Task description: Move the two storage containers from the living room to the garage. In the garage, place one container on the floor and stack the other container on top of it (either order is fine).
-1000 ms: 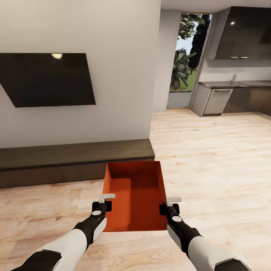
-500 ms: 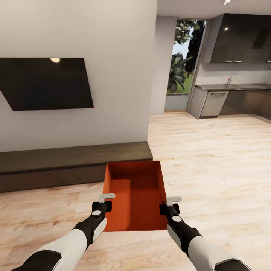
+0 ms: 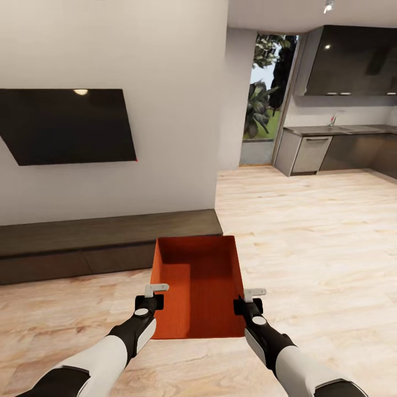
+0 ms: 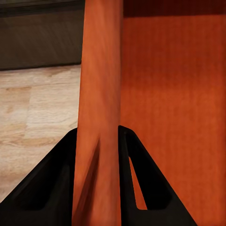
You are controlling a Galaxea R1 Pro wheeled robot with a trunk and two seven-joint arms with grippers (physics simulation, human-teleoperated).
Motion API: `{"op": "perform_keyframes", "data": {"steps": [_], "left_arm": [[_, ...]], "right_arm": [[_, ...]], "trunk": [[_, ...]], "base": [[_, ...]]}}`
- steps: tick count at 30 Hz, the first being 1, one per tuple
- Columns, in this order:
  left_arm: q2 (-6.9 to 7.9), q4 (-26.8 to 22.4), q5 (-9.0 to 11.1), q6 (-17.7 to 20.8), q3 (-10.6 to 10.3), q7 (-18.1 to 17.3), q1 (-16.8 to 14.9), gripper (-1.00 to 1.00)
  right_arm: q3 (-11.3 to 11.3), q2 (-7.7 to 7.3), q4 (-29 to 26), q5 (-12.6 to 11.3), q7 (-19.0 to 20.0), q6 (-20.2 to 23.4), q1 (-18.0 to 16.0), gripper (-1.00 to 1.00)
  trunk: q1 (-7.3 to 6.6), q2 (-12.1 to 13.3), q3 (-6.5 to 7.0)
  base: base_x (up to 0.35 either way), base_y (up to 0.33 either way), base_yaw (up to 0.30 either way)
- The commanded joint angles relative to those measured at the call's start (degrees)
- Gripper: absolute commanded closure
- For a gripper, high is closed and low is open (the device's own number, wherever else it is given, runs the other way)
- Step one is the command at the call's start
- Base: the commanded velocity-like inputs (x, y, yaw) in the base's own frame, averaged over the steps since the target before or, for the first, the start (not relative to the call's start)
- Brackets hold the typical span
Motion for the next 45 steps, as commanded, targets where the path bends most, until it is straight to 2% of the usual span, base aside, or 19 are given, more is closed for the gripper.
{"op": "perform_keyframes", "data": {"steps": [1,45], "left_arm": [[0.05,-0.15,-0.56,-1.96,1.82,1.12,-0.1,1.0],[0.05,-0.18,-0.56,-1.96,1.82,1.14,-0.1,1.0]], "right_arm": [[-0.88,-0.11,0.84,-0.9,-4.11,-0.37,-0.04,1.0],[-0.89,-0.02,0.84,-0.99,-4.23,-0.35,-0.04,1.0]], "trunk": [[0.02,-0.08,-0.08],[0.02,-0.08,3.57]], "base": [[0.0,0.0,0.0],[0.0,0.0,0.0]]}}
